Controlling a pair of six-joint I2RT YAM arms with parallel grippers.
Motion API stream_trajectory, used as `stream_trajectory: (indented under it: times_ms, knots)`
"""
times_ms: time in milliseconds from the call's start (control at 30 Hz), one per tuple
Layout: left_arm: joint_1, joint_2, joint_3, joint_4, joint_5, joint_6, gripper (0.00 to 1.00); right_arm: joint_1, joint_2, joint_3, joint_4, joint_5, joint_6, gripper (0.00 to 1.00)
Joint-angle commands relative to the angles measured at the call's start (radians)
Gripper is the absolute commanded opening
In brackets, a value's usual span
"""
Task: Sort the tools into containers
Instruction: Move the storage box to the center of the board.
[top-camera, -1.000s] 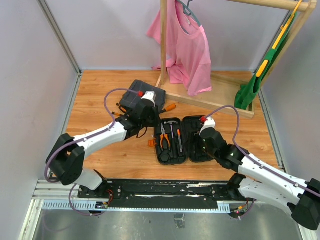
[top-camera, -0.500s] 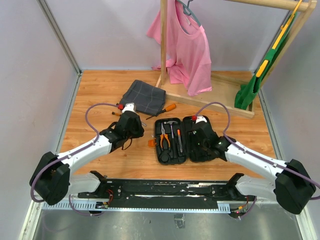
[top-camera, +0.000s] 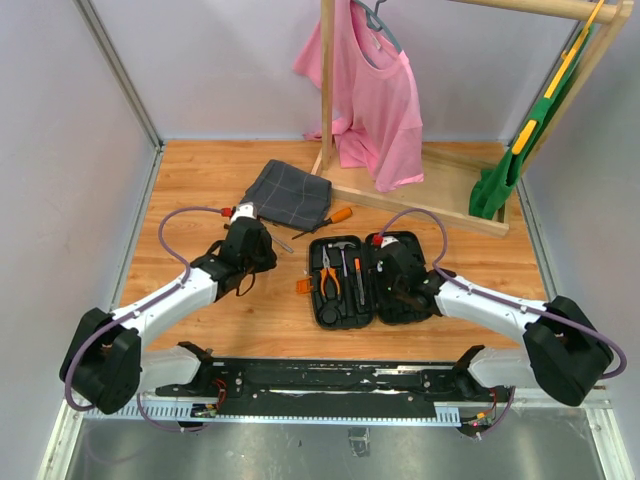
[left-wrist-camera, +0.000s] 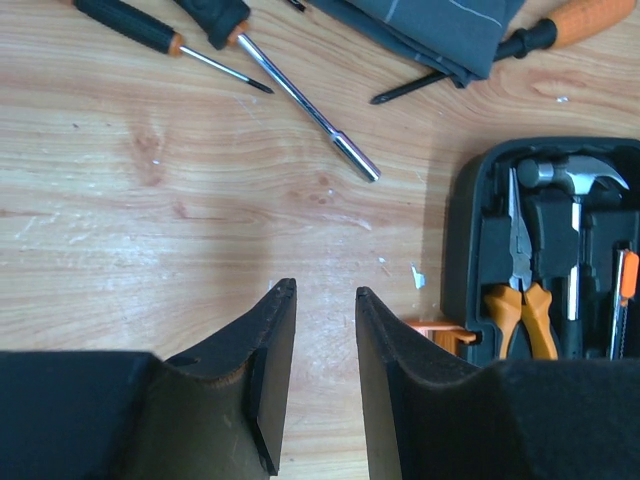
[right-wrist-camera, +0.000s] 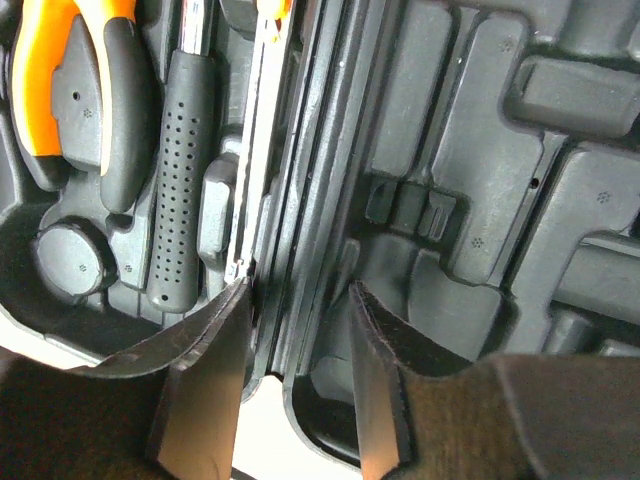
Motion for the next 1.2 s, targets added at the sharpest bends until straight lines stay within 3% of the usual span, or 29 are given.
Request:
stream_trajectory:
  times_ms: [0,167,667,1000,1167]
  knots:
    - [0.035,-0.029,0.003,-0.009,0.006,-0.006,0.35,-0.014,0.0,0.002,-0.024,-0.016,0.004,0.37]
    - [0.062,-0.041,0.002,-0.018,0.004,-0.003,0.35,0.003,-0.018,-0.024,-0.03,-0.027,0.024,0.3]
    - [0.128,-0.019,0.027,-0.056,-0.049,-0.023,0.4,0.198,-0.066,-0.081,-0.035,-0.001,0.163,0.28]
    - [0.148,0.088,0.116,-0.038,-0.087,-0.004,0.51,0.223,-0.253,-0.024,-0.105,0.143,0.176,0.48]
    - [0.167,0.165,0.192,-0.037,-0.123,0.008,0.55,0.223,-0.371,-0.029,-0.135,0.246,0.155,0.51]
